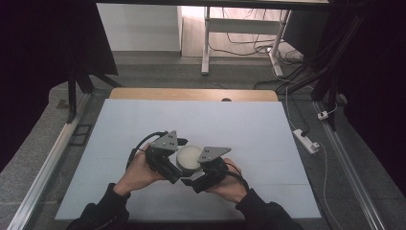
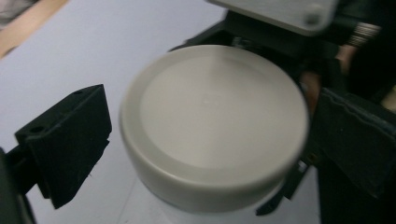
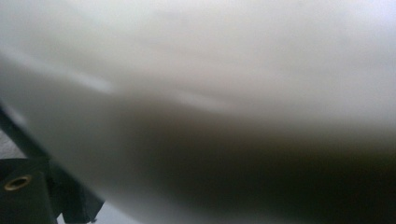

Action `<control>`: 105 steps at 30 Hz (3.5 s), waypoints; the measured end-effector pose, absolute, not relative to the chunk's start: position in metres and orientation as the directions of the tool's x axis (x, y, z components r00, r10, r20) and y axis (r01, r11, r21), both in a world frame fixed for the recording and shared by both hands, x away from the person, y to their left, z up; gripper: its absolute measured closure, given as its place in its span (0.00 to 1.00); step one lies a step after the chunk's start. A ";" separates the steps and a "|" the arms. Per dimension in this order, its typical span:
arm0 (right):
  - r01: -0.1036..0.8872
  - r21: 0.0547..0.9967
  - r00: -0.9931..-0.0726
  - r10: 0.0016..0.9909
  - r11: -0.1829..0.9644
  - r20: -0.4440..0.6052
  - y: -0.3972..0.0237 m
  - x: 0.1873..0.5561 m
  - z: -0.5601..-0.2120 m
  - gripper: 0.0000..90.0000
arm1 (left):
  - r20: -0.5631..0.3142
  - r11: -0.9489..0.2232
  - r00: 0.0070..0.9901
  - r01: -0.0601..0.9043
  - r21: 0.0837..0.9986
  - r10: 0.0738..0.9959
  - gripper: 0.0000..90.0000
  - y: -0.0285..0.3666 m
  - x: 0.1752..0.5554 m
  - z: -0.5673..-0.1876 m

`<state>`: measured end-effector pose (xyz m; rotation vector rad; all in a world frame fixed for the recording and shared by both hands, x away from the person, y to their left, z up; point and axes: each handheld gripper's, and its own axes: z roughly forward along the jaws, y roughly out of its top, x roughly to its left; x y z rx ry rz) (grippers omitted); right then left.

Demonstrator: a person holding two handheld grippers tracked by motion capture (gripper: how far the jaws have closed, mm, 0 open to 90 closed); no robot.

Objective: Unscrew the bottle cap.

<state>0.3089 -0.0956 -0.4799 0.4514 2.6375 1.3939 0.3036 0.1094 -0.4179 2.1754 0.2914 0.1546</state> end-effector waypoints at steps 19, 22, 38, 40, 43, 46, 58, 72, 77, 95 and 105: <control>0.173 0.819 -0.961 0.277 0.547 0.017 -0.093 0.305 -0.478 0.08 | 0.000 -0.555 0.975 0.128 0.822 0.224 0.09 0.107 0.305 -0.424; 0.186 0.816 -0.954 0.299 0.547 0.016 -0.093 0.306 -0.479 0.08 | -0.007 -0.552 0.961 0.165 0.818 0.277 0.09 0.103 0.305 -0.425; 0.238 0.813 -0.914 0.407 0.531 0.002 -0.095 0.310 -0.480 0.08 | -0.006 -0.505 0.885 0.272 0.819 0.466 0.09 0.091 0.298 -0.421; 0.236 0.813 -0.915 0.403 0.532 0.002 -0.094 0.310 -0.481 0.08 | 0.000 -0.512 0.887 0.268 0.816 0.463 0.09 0.092 0.298 -0.420; 0.235 0.816 -0.917 0.399 0.529 0.005 -0.094 0.310 -0.480 0.08 | -0.004 -0.509 0.887 0.269 0.818 0.462 0.09 0.092 0.297 -0.419; 0.236 0.816 -0.918 0.398 0.527 0.008 -0.095 0.310 -0.480 0.08 | 0.000 -0.512 0.888 0.266 0.817 0.461 0.09 0.093 0.297 -0.418; 0.224 0.821 -0.924 0.383 0.525 0.007 -0.095 0.309 -0.480 0.08 | -0.001 -0.506 0.890 0.261 0.822 0.457 0.09 0.098 0.297 -0.414; 0.217 0.821 -0.929 0.370 0.527 0.008 -0.095 0.308 -0.480 0.08 | -0.050 -0.447 0.886 0.280 0.850 0.461 0.09 0.112 0.299 -0.405; 0.220 0.821 -0.927 0.375 0.526 0.008 -0.097 0.308 -0.480 0.08 | -0.051 -0.441 0.879 0.287 0.851 0.474 0.09 0.117 0.300 -0.404; 0.231 0.826 -0.910 0.414 0.514 -0.003 -0.109 0.316 -0.476 0.08 | -0.038 -0.443 0.883 0.271 0.855 0.468 0.09 0.130 0.293 -0.404; 0.242 0.828 -0.896 0.444 0.505 -0.009 -0.118 0.322 -0.475 0.08 | -0.036 -0.440 0.894 0.254 0.861 0.447 0.09 0.135 0.284 -0.408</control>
